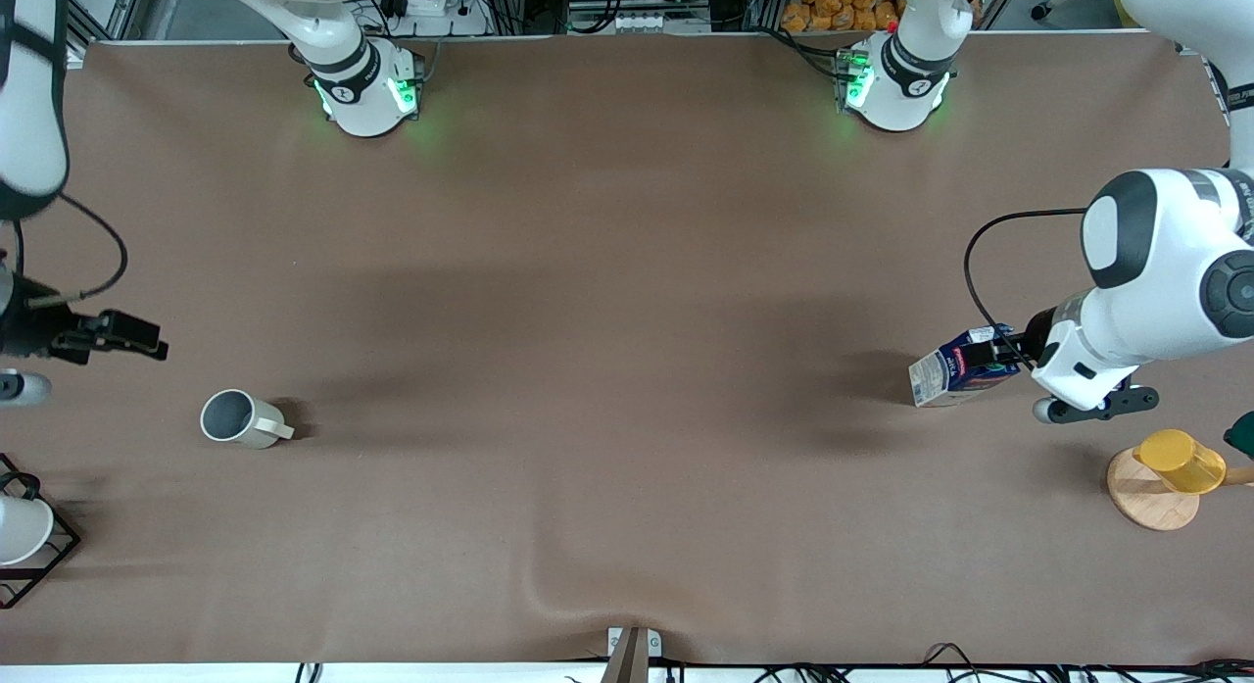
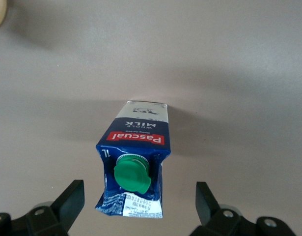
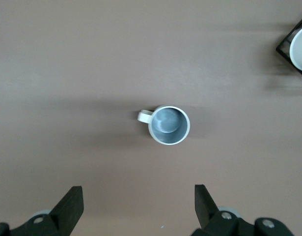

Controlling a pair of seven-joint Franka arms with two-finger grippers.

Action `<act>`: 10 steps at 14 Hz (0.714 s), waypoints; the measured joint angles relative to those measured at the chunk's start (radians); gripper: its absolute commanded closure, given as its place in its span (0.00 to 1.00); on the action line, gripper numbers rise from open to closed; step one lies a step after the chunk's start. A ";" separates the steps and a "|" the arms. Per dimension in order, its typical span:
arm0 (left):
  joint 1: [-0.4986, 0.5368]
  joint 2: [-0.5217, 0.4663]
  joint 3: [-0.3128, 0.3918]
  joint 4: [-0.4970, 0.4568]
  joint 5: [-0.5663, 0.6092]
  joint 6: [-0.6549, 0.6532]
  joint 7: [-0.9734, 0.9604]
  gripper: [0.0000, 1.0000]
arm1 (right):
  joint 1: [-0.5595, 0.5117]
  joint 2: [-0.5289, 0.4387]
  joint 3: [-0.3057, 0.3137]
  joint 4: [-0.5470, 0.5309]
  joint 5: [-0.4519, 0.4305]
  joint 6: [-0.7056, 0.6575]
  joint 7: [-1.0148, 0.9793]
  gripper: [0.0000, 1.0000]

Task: Place milk next to cup
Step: 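Grasp the milk carton with the left gripper while the right gripper grasps the mug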

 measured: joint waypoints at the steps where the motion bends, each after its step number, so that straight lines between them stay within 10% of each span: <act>1: 0.000 0.000 0.000 -0.007 0.000 0.000 0.000 0.00 | -0.018 0.033 -0.001 -0.001 0.000 0.022 -0.018 0.00; 10: 0.016 0.013 0.004 -0.035 0.000 0.004 0.000 0.00 | -0.047 0.267 -0.001 -0.073 0.000 0.331 -0.138 0.09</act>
